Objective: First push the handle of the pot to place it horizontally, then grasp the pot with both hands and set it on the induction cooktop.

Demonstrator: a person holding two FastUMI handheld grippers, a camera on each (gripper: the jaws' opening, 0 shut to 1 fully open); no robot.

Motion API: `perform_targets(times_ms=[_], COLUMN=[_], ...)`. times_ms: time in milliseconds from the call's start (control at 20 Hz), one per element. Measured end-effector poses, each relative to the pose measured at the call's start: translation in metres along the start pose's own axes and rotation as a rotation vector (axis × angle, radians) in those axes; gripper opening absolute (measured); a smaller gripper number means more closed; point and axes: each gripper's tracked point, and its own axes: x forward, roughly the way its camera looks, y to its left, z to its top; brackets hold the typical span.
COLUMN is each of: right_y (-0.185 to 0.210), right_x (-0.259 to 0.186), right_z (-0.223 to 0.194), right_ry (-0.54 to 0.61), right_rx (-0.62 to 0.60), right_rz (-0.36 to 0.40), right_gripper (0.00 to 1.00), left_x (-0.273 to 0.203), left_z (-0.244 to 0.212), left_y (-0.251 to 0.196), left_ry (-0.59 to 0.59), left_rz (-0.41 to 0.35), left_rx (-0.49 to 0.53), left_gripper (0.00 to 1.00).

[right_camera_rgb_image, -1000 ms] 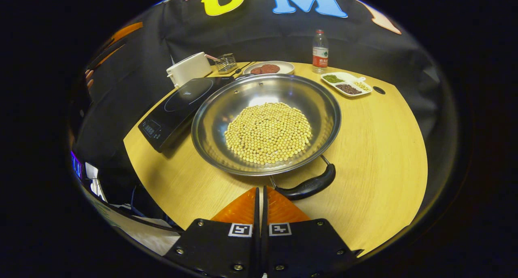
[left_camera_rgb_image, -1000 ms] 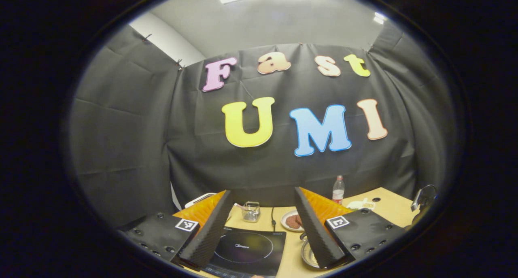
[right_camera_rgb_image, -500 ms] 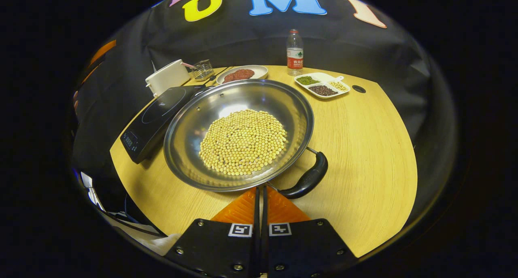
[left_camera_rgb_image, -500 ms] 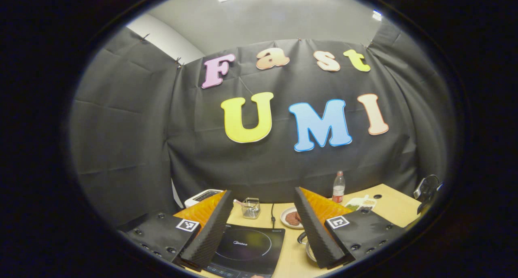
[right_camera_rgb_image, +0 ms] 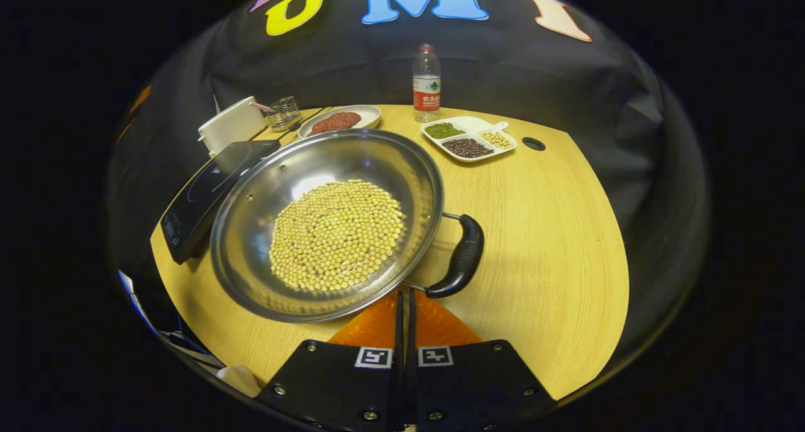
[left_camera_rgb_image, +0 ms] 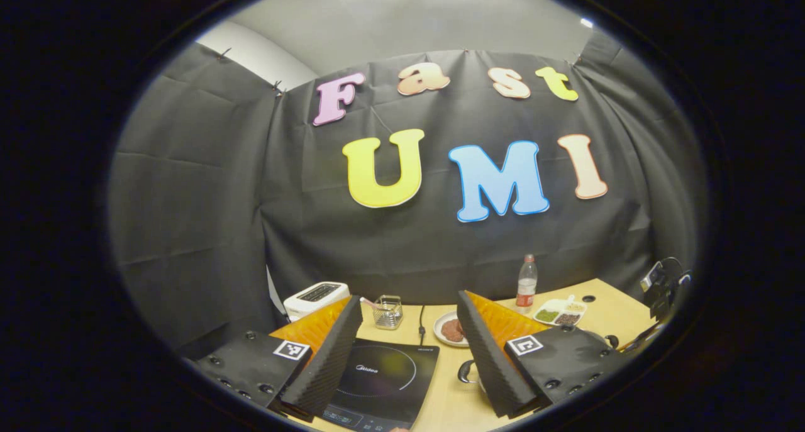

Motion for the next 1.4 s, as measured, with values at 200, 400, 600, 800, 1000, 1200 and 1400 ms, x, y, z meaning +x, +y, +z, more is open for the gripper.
perform_targets(times_ms=[200,400,600,800,1000,1200,1400], right_y=[-0.016,-0.022,-0.032,-0.033,-0.04,-0.038,-0.034], right_x=[0.009,0.014,-0.007,-0.044,-0.076,-0.082,-0.07], right_z=[0.01,0.018,0.025,0.063,0.096,0.103,0.098], right_ry=[-0.024,-0.042,-0.113,-0.303,-0.441,-0.464,-0.439], right_rx=[0.056,0.117,0.069,0.104,0.135,0.152,0.151], right_rz=[-0.043,-0.074,-0.146,-0.199,-0.258,-0.265,-0.258], right_gripper=[0.01,0.01,0.04,0.75,0.97,0.97,0.97], left_x=[0.006,0.013,0.02,0.026,0.036,0.048,0.059], left_z=[-0.013,-0.026,-0.046,-0.066,-0.089,-0.12,-0.158], left_y=[-0.006,-0.015,-0.026,-0.04,-0.059,-0.08,-0.101], left_ry=[0.029,0.054,0.091,0.128,0.182,0.273,0.381], left_rz=[0.0,-0.022,-0.055,-0.112,-0.193,-0.265,-0.32], left_rx=[0.002,0.004,0.014,-0.001,-0.039,-0.094,-0.124], left_gripper=[0.92,0.92,0.92,0.99,0.99,0.92,0.99])
